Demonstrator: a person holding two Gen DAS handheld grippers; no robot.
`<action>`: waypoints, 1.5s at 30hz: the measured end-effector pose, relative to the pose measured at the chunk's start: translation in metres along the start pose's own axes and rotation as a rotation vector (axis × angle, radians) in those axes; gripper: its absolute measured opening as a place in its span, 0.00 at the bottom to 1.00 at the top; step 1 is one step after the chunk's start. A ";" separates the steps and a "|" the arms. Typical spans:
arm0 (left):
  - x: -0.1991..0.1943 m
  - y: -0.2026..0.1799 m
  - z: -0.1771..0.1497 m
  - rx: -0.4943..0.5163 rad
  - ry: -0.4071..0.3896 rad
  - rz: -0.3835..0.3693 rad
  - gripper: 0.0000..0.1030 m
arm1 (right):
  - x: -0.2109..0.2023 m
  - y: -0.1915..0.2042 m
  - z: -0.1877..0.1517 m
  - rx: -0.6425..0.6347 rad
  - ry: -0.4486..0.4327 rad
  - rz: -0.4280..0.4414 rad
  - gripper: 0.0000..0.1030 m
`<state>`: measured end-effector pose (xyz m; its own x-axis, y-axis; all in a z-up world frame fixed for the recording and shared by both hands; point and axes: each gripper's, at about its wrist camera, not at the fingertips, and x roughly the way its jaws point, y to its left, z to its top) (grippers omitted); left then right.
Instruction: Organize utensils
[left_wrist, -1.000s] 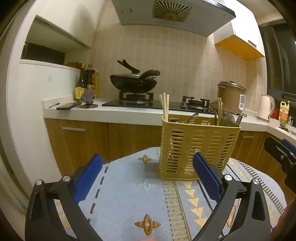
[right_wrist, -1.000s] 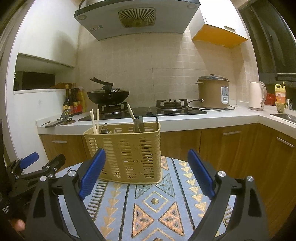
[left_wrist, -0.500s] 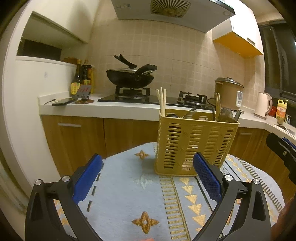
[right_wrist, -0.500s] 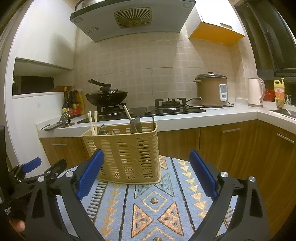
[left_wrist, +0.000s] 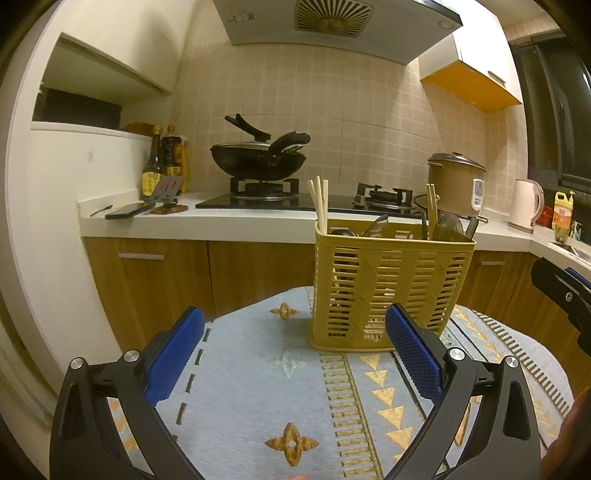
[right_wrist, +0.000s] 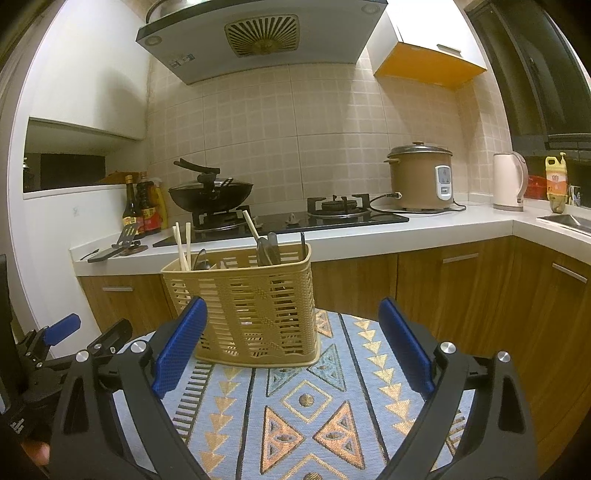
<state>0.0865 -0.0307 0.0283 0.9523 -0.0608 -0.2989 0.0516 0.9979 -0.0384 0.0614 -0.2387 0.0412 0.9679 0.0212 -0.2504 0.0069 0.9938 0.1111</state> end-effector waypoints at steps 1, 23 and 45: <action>0.000 0.000 0.000 0.000 -0.001 0.000 0.92 | 0.000 0.000 0.000 0.001 0.000 0.001 0.87; -0.001 -0.001 0.001 0.009 -0.007 0.004 0.92 | 0.000 0.003 -0.001 -0.014 0.004 0.002 0.89; -0.001 0.000 0.001 0.004 -0.001 0.004 0.92 | 0.001 0.007 -0.002 -0.032 0.011 -0.001 0.89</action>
<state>0.0857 -0.0304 0.0299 0.9528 -0.0569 -0.2981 0.0492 0.9982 -0.0333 0.0622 -0.2311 0.0398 0.9652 0.0212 -0.2606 -0.0001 0.9968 0.0804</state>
